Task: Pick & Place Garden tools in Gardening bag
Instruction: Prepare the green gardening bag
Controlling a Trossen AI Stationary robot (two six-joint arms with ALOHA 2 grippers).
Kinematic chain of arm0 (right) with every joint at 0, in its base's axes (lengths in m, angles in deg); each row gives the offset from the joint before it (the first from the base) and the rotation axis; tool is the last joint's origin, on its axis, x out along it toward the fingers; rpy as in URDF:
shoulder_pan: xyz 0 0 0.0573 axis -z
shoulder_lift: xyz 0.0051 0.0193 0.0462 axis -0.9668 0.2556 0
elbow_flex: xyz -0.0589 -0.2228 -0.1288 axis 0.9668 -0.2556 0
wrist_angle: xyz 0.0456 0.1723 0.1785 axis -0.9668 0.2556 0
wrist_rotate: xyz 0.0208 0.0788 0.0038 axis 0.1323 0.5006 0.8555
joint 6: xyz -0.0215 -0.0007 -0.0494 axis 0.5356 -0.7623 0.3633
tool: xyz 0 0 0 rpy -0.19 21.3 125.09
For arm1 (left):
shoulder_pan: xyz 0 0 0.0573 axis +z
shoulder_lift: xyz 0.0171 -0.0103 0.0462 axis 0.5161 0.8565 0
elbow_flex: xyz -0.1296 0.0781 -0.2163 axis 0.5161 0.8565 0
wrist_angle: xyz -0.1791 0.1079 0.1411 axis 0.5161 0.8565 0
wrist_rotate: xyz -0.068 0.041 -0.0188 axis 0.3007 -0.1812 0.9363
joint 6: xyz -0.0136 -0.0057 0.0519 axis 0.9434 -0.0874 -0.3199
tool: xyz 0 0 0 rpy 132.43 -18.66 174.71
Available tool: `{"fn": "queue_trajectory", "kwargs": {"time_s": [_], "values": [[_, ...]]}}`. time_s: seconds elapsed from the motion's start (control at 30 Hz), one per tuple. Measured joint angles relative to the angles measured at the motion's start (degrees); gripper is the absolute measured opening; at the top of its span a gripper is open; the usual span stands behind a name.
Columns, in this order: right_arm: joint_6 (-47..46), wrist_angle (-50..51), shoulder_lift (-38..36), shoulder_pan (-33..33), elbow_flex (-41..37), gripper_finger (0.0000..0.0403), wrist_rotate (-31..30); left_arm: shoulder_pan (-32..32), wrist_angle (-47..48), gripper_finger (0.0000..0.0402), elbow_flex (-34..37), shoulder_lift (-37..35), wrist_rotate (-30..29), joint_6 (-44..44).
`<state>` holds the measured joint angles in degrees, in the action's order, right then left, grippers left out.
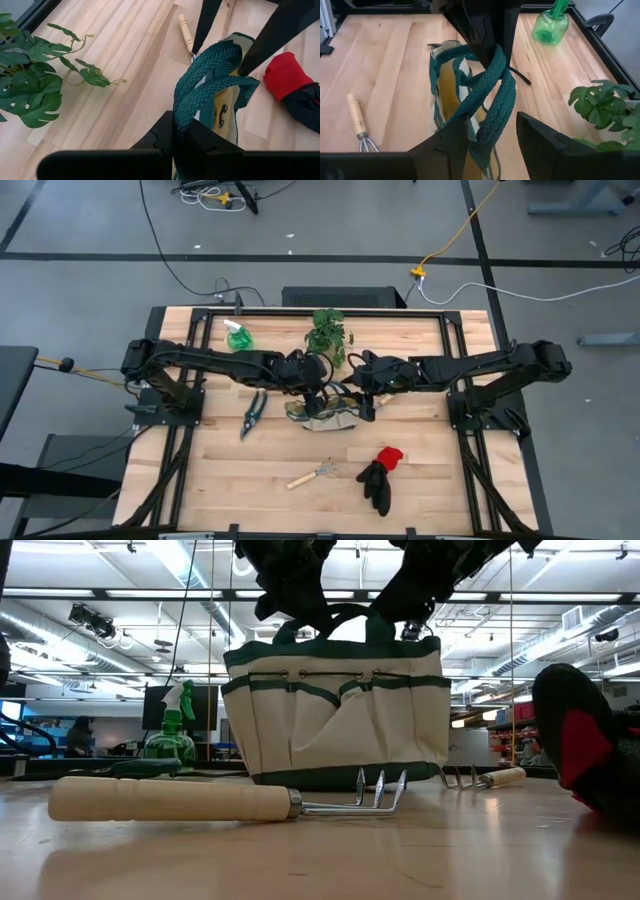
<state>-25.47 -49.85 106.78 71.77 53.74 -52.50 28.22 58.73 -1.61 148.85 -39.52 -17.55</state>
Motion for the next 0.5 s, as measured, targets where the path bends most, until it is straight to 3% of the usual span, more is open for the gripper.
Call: {"fn": "queue_trajectory", "kwargs": {"time_s": [0.5], "values": [[-0.1, 0.5, 1.8, 0.0, 0.0, 0.0046, 0.4, 0.0, 0.0, 0.0029, 0.0, 0.0, 0.2, 0.0]]}}
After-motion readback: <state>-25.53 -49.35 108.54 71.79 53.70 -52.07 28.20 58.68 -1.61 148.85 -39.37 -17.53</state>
